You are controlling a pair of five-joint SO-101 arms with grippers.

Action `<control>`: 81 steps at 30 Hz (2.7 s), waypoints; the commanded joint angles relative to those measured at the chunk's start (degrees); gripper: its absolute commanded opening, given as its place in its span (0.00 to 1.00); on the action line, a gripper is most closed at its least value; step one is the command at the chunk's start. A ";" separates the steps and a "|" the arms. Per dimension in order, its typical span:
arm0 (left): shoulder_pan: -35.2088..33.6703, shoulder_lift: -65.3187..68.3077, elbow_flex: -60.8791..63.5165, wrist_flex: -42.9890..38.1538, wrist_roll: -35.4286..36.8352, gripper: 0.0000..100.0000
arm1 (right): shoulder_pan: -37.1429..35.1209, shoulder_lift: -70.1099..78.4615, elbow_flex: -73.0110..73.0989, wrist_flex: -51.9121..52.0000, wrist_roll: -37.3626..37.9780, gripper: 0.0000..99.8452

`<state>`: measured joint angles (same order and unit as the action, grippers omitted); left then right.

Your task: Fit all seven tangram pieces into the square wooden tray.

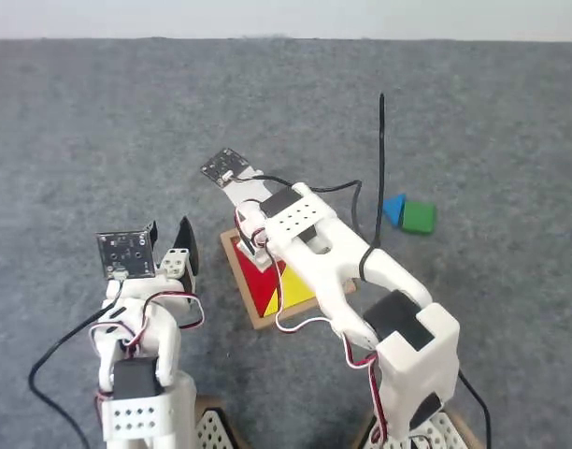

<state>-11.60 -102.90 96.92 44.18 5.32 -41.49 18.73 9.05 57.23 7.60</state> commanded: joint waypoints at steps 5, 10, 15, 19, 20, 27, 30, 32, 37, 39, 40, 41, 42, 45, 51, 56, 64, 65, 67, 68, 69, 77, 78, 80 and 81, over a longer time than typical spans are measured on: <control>0.44 -0.88 -0.48 0.26 -0.70 0.15 | 4.88 2.86 -2.46 -2.86 -0.18 0.25; 0.44 -0.88 -0.48 0.26 -0.70 0.15 | 6.99 3.12 -4.13 -2.59 0.09 0.22; 0.44 -0.88 -0.48 0.26 -0.70 0.15 | 6.81 3.21 -4.13 -2.68 2.90 0.09; 0.44 -0.88 -0.48 0.26 -0.70 0.15 | 7.08 2.24 -4.57 -2.59 3.43 0.05; 0.44 -0.88 -0.48 0.26 -0.70 0.15 | 7.16 1.27 -4.84 -2.51 3.43 0.04; 0.44 -0.88 -0.48 0.26 -0.70 0.15 | 10.15 -13.05 -4.13 3.21 3.52 0.04; 0.44 -0.88 -0.48 0.26 -0.70 0.15 | 11.82 -19.56 -2.73 5.85 5.80 0.04; 0.44 -0.88 -0.48 0.26 -0.70 0.15 | 13.67 -23.52 -2.11 9.19 7.82 0.04; 0.35 -0.88 -0.48 0.26 -0.70 0.15 | 26.24 -30.02 -0.62 21.67 14.51 0.04; 0.35 -0.88 -0.48 0.26 -0.70 0.15 | 34.59 -31.43 2.20 22.29 17.05 0.04; 0.35 -0.88 -0.48 0.26 -0.70 0.15 | 38.73 -31.69 4.04 21.76 18.64 0.04; 0.35 -0.88 -0.48 0.26 -0.70 0.15 | 42.77 -32.22 6.51 20.44 20.57 0.04; 0.35 -0.88 -0.48 0.26 -0.70 0.15 | 46.73 -33.01 9.58 18.59 22.51 0.04; 0.35 -0.88 -0.48 0.26 -0.70 0.15 | 58.24 -34.15 18.37 11.91 27.78 0.04; 0.35 -0.88 -0.48 0.26 -0.70 0.15 | 75.30 -34.24 28.84 2.42 32.35 0.04; 0.35 -0.88 -0.48 0.26 -0.70 0.15 | 80.92 -34.24 33.14 -2.51 33.49 0.05; 0.44 -0.88 -0.48 0.88 -0.70 0.15 | 84.62 -34.77 33.85 -3.38 34.99 0.18; 0.44 -0.88 -0.48 0.88 -0.70 0.15 | 84.53 -34.95 33.85 -3.21 34.99 0.18; 0.44 -0.88 -0.48 0.88 -0.70 0.15 | 84.09 -35.03 33.76 -3.12 34.99 0.18; 0.44 -0.88 -0.48 0.88 -0.70 0.15 | 83.74 -35.03 33.76 -3.12 34.99 0.18; 0.44 -0.88 -0.48 0.88 -0.70 0.15 | 83.21 -35.03 33.76 -3.03 34.99 0.18; 0.44 -0.88 -0.48 0.88 -0.70 0.15 | 76.18 -34.24 36.31 0.13 34.73 0.18; 0.44 -0.88 -0.48 0.88 -0.70 0.15 | 75.21 -34.24 37.19 0.13 34.64 0.18; 0.44 -0.88 -0.48 0.88 -0.70 0.15 | 74.33 -34.24 38.33 0.13 34.64 0.18; 0.44 -0.88 -0.48 0.88 -0.70 0.15 | 74.42 -34.24 38.33 -0.04 34.55 0.18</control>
<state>-11.60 -102.90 96.92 44.18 5.32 34.73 -13.36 47.03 56.79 41.89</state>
